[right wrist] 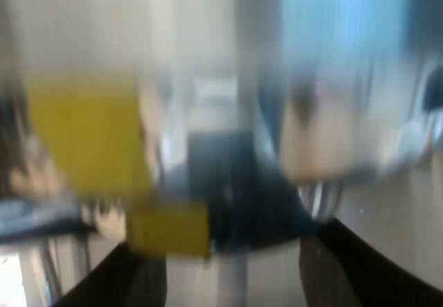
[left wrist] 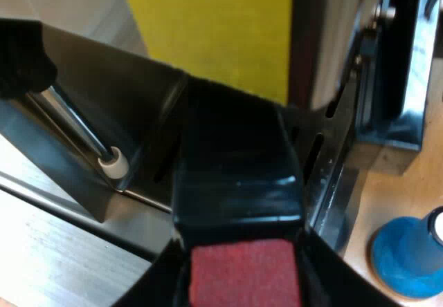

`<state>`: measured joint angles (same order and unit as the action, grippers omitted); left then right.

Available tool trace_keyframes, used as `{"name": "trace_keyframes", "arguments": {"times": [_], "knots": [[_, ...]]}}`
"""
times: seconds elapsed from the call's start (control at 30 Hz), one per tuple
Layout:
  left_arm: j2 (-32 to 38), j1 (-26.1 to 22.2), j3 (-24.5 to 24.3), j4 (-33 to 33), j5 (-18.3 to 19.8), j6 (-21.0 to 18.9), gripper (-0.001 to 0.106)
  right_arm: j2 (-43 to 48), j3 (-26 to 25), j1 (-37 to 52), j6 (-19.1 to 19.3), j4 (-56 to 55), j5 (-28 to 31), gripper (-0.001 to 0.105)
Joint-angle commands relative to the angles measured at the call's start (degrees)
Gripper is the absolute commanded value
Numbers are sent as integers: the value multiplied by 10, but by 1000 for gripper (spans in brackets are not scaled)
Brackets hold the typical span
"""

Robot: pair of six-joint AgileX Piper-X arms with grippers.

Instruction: Put the handle in the coffee machine

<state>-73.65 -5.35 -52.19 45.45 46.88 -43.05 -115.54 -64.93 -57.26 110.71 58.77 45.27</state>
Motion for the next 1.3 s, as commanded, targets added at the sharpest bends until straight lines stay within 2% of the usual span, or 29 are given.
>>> {"name": "trace_keyframes", "arguments": {"times": [0.03,0.07,0.17,1.3], "knots": [[26,-2,-8,-2,93,9,0,3,-3,1,49,51,-5,45],[26,-2,-8,-2,93,9,0,3,-3,-1,65,64,-5,45],[26,-2,-8,-2,93,9,0,3,-3,-3,78,83,-5,45],[26,-2,-8,-2,92,9,0,3,-3,-3,73,96,-5,45]]}}
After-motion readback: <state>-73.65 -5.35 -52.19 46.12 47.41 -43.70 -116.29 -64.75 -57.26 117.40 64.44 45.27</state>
